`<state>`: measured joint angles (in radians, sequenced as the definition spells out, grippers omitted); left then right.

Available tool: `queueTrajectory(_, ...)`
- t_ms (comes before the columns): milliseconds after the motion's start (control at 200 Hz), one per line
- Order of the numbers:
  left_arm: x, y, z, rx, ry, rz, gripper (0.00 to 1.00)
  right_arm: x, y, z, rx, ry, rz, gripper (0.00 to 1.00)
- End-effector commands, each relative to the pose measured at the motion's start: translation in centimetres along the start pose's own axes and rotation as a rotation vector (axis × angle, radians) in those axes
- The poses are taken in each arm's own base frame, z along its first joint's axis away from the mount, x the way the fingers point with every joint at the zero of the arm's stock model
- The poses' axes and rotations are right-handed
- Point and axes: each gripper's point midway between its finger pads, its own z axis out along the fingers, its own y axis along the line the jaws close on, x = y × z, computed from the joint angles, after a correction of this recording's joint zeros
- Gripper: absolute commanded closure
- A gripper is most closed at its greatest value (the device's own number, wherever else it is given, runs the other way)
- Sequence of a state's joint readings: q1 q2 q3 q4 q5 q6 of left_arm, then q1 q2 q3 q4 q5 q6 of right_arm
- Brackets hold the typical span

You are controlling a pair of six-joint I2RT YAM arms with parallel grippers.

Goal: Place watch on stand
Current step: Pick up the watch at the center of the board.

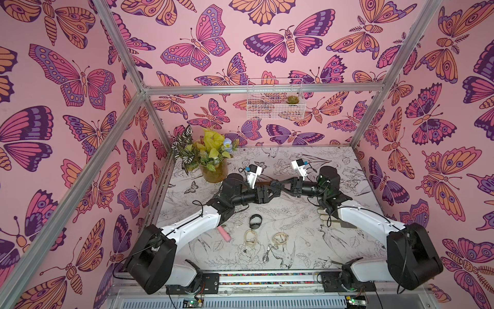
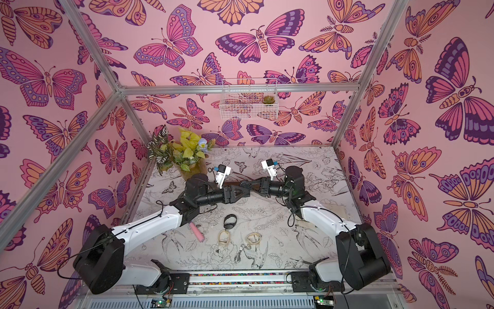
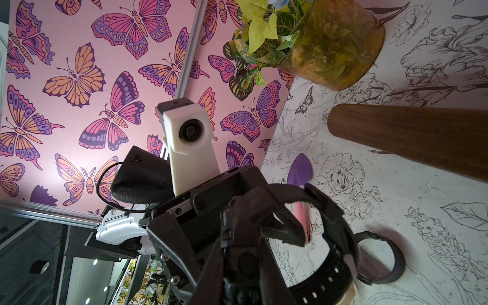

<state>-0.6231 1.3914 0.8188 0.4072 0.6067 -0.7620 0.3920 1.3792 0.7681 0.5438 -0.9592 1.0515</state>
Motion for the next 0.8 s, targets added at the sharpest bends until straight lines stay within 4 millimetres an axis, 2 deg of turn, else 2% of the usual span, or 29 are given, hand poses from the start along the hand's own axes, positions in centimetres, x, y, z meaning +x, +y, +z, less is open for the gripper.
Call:
queueTrajectory(0,-0.7,-1.3,0.1,0.047,-0.014,0.02,0.29,-0.3,1.0,-0.1,-0.04,-0.001,-0.025,1.0)
queueTrajectory(255,-1.3,-2.0,0.0,0.074,-0.039,0.03,0.39,-0.4,1.4,-0.1,-0.061,0.0,-0.018,1.0)
queueTrajectory(561,-2.2,-2.7,-1.3,0.063,-0.103,0.056,0.33,-0.2,1.4,-0.2,-0.063,0.003,-0.018,1.0)
queueTrajectory(746,-2.7,-2.8,-2.1,0.055,-0.131,0.059,0.42,-0.2,1.7,-0.2,-0.068,0.006,-0.021,1.0)
queueTrajectory(796,-2.8,-2.8,-2.2,0.054,-0.135,0.056,0.47,-0.2,1.8,-0.2,-0.071,0.006,-0.022,1.0)
